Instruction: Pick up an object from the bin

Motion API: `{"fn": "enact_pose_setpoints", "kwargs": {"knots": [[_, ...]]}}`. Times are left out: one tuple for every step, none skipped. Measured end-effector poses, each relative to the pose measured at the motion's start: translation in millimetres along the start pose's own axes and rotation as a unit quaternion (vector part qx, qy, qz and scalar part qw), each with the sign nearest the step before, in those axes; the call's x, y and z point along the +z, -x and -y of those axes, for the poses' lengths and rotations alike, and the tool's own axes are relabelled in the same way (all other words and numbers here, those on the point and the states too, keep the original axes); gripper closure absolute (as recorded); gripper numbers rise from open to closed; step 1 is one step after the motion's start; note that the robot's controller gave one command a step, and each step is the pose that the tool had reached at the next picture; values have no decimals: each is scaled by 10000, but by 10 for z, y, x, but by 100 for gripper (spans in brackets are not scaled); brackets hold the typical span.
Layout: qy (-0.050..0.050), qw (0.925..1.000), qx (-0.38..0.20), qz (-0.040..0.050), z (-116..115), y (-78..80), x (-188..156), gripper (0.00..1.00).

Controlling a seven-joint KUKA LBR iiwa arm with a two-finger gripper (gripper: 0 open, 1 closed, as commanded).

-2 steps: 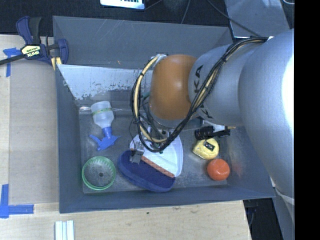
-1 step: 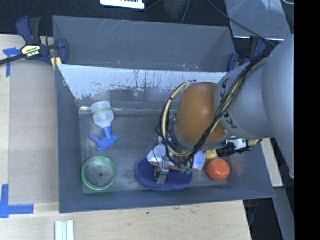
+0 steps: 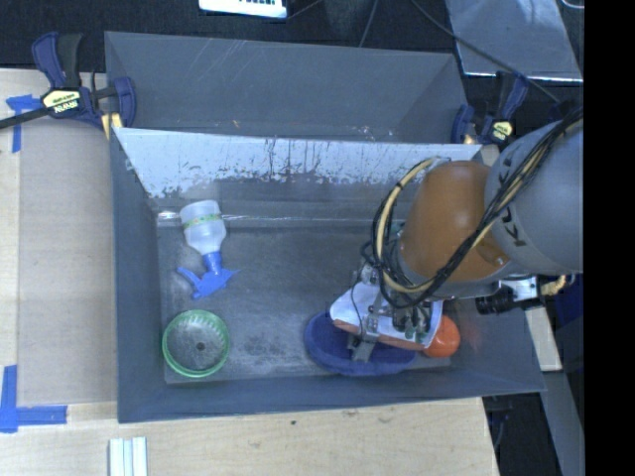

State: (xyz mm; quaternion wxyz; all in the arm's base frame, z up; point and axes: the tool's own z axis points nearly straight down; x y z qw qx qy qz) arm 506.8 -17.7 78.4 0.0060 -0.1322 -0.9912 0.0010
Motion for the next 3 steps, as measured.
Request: {"fn": "enact_pose_setpoints", "kwargs": {"knots": [[13, 10000, -30, -13, -41, -15, -1, 100], [18, 9997, -240, 20, -51, -190, -1082, 100], [26, 9993, -363, 73, -118, 308, -2302, 100]]}}
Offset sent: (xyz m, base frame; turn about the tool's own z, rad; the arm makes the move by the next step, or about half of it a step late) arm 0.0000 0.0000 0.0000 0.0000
